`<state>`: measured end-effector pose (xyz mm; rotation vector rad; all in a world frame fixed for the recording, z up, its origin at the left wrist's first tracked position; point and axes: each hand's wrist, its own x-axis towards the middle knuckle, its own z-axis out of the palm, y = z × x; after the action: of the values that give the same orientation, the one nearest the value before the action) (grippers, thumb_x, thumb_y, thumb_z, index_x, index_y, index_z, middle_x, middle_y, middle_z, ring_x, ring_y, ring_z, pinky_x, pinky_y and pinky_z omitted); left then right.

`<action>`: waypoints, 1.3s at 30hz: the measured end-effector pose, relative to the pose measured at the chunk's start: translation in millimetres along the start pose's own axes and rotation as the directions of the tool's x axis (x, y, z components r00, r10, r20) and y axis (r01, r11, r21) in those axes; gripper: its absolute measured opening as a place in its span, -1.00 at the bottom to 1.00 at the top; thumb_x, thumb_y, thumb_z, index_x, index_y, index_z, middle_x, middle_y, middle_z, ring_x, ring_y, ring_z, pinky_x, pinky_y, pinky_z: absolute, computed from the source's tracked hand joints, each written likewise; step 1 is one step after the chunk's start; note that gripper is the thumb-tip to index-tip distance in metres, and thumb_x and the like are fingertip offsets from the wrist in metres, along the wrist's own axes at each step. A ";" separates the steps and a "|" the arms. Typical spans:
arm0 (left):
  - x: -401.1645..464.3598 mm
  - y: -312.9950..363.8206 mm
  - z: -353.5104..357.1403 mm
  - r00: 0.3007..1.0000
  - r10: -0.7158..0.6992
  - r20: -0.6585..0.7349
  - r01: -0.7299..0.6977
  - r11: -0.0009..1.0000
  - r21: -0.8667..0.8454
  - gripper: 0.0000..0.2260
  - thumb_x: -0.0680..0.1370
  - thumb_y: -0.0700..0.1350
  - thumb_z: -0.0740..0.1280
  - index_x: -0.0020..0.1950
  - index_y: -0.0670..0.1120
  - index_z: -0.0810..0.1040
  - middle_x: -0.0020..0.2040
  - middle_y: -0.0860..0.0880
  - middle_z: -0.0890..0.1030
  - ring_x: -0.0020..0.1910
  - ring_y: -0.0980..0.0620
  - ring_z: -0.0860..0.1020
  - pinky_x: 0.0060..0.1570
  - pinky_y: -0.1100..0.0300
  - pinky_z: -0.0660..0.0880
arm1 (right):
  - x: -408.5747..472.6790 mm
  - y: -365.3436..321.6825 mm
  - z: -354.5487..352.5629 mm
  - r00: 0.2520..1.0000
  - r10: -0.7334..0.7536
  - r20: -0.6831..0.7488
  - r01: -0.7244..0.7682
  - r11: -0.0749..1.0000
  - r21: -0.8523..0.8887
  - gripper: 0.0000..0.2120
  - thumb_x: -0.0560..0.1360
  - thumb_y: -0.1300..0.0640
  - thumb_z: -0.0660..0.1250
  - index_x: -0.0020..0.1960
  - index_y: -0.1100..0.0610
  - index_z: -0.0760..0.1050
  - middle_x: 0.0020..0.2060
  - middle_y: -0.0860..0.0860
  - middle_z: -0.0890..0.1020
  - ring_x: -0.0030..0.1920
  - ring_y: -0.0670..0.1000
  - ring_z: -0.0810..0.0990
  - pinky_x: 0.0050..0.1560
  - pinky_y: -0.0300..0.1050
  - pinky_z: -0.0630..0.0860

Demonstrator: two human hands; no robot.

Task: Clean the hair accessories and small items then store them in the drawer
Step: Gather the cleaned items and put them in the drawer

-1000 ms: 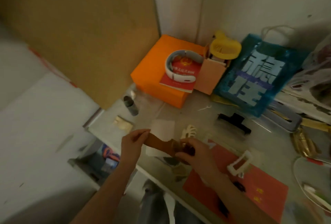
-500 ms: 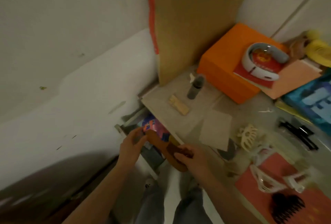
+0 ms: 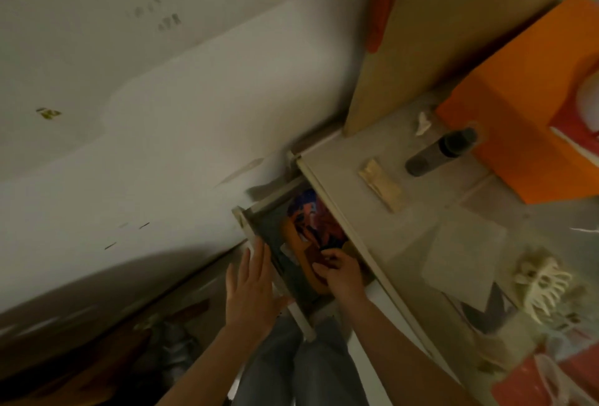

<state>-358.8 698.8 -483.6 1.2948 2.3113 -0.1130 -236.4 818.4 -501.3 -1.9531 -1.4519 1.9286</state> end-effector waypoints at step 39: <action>-3.4 -15.9 29.2 0.997 0.035 -0.072 -0.041 0.995 -0.086 -0.12 0.44 0.47 -0.11 0.55 -0.12 -0.02 0.54 -0.12 0.05 0.49 -0.11 0.10 0.40 -0.16 0.12 | 6.6 37.3 33.9 0.861 -0.494 -0.124 0.415 0.821 -0.392 -0.61 0.52 0.17 0.35 0.34 0.12 0.47 0.25 0.08 0.56 0.29 0.10 0.48 0.30 -0.01 0.42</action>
<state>-359.6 678.7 -510.3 1.3175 2.3211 0.0472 -243.7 782.5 -536.6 -1.6377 -2.0711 1.2710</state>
